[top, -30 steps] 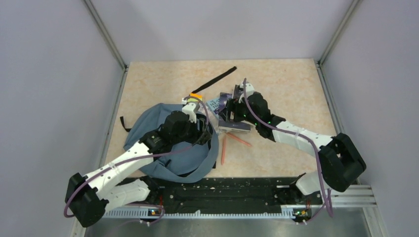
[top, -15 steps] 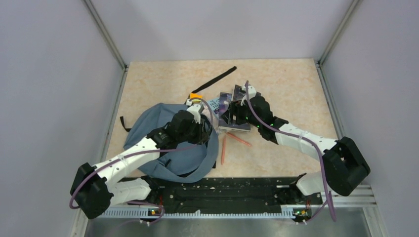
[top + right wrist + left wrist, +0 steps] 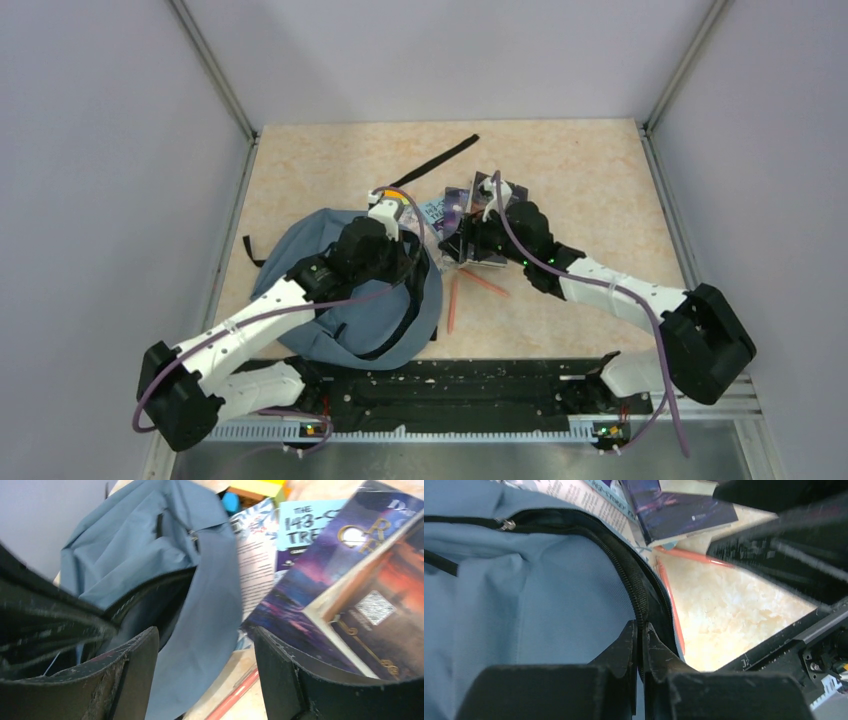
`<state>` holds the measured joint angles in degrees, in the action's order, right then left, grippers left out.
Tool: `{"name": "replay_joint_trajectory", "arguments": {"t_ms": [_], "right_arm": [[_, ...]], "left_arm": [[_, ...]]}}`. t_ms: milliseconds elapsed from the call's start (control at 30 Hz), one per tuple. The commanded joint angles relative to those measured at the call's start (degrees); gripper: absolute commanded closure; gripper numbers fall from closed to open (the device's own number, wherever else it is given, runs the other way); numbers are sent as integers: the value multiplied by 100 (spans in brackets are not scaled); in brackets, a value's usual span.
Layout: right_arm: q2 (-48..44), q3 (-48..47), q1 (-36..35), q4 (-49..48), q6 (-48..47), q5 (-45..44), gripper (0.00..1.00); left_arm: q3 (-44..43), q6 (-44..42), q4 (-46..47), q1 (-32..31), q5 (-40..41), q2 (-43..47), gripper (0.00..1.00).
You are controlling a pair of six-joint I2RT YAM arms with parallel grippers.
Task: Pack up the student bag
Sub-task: Unzip the student bag at the center of the board.
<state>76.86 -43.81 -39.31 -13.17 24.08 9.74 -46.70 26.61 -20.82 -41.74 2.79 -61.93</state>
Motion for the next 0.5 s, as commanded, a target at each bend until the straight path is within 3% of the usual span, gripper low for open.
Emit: {"name": "replay_joint_trajectory", "arguments": {"t_ms": [0,233,467], "right_arm": [[-363,127,-352,-866,-235,571,31],[-425,206,-1076,-1400,-256,626,31],[85,26,-1364,-1746,907,499,31]], "left_arm": [[-616,-414,-77,52,414,222,100],[-1148,-765,-500,214,417,60,100],[-1185,-767,-512,278,297,41,100]]}}
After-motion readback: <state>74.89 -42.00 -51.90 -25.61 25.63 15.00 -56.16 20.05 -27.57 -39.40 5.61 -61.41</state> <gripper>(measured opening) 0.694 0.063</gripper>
